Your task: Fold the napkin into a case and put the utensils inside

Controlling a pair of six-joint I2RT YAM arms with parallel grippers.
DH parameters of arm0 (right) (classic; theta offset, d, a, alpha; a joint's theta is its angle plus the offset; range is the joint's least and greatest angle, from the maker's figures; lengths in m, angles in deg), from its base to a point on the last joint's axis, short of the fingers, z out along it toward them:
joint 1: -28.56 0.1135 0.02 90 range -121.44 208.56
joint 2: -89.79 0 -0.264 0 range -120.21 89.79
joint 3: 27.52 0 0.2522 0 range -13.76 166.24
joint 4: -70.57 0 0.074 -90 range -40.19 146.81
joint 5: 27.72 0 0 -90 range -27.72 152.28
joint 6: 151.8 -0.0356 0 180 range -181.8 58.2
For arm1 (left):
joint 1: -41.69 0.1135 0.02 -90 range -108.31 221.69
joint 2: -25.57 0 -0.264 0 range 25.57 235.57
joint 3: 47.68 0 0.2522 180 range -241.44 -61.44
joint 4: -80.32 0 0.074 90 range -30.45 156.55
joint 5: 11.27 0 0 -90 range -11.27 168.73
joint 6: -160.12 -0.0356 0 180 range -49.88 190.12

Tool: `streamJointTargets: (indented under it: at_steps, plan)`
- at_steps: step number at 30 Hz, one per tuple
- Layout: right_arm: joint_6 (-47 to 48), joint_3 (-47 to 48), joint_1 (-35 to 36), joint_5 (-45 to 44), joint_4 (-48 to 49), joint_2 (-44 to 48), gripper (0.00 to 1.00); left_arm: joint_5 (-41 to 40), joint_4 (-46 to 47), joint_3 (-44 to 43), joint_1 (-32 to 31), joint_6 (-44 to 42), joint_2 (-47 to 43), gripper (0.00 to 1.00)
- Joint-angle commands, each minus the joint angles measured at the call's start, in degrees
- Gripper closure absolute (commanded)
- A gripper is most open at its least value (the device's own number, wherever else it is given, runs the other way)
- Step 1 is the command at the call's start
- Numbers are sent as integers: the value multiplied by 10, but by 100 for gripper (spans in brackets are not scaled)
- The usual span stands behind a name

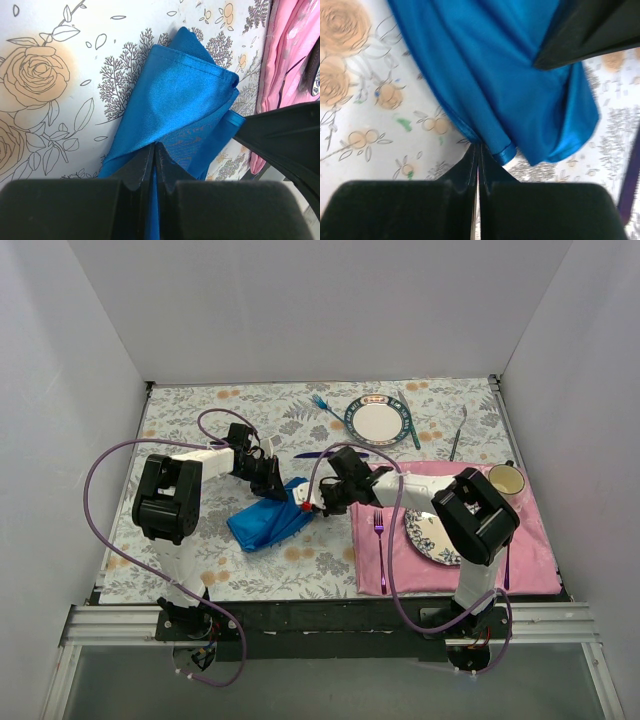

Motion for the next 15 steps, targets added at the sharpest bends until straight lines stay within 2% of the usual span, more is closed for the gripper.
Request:
streamJointTargets:
  at_steps: [1, 8, 15]
  plan:
    - [-54, 41, -1, 8, 52, 14, 99, -35, 1, 7, 1, -19, 7, 100]
    - [-71, 57, 2, 19, 95, 8, 99, -33, 3, 6, 2, -22, 9, 100]
    - [-74, 95, 9, 11, 113, -46, 99, -33, 3, 7, 1, -21, 8, 100]
